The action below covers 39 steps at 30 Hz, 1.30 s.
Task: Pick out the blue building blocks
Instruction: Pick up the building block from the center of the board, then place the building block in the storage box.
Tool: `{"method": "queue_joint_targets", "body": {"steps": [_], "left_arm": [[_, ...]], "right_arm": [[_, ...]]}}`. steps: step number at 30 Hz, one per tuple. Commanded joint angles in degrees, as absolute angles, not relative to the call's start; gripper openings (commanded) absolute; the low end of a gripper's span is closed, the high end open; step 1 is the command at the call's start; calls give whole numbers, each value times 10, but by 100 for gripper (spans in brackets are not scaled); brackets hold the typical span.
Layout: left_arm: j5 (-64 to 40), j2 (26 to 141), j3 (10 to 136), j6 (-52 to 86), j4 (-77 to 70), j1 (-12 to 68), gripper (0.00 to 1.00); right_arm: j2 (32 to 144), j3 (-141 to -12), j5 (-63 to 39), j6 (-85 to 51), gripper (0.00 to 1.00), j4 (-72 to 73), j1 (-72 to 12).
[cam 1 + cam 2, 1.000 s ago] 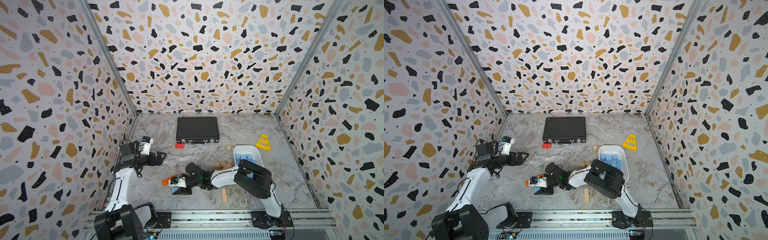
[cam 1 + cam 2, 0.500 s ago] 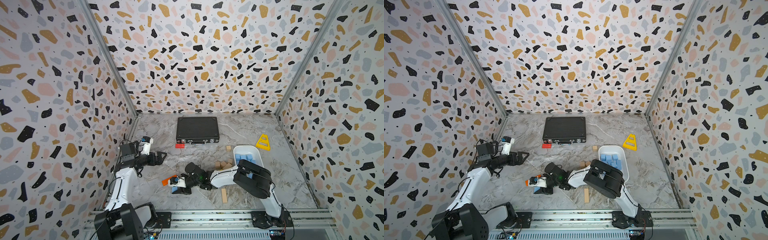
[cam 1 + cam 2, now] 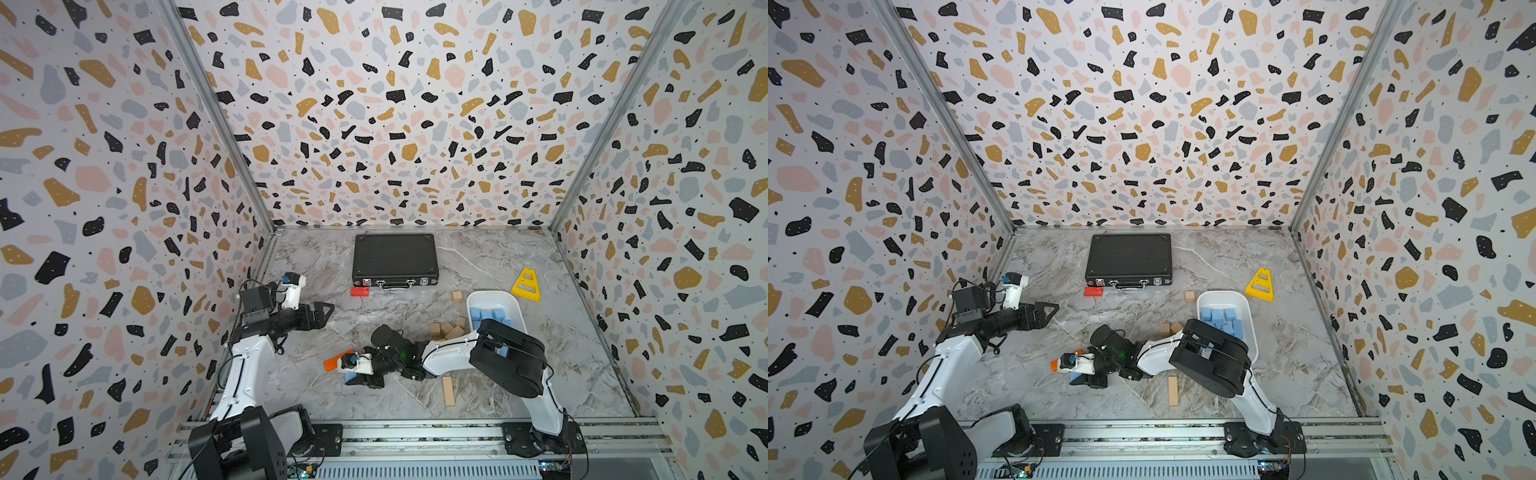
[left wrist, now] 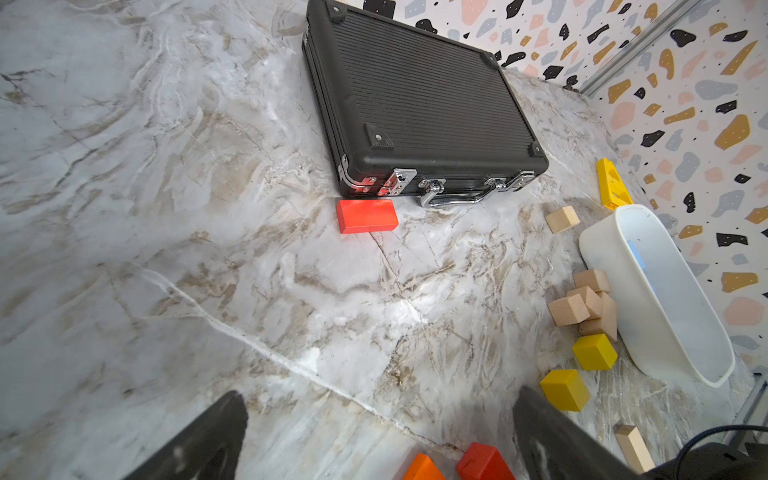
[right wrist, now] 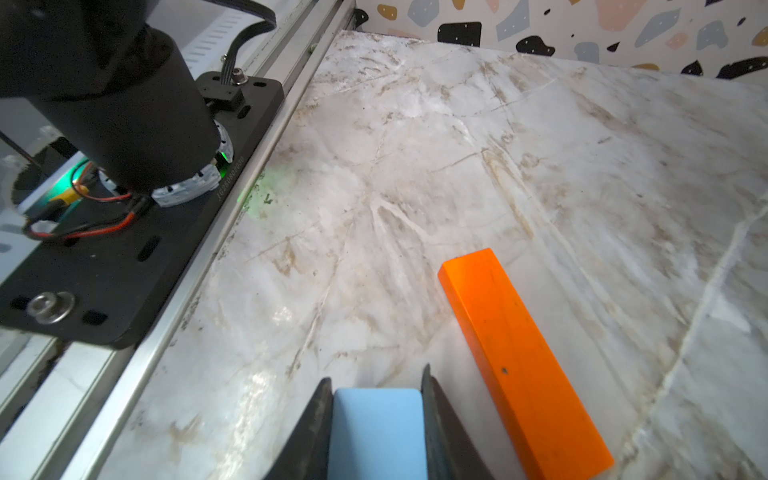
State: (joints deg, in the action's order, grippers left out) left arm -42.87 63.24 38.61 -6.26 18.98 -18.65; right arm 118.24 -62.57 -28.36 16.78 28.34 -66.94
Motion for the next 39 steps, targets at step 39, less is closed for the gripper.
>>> {"method": "queue_joint_targets", "body": {"steps": [39], "left_arm": [[-444,681,367,34,83,89,100]], "right_arm": [[573,-351,75,-126,19,-70,-341]]}}
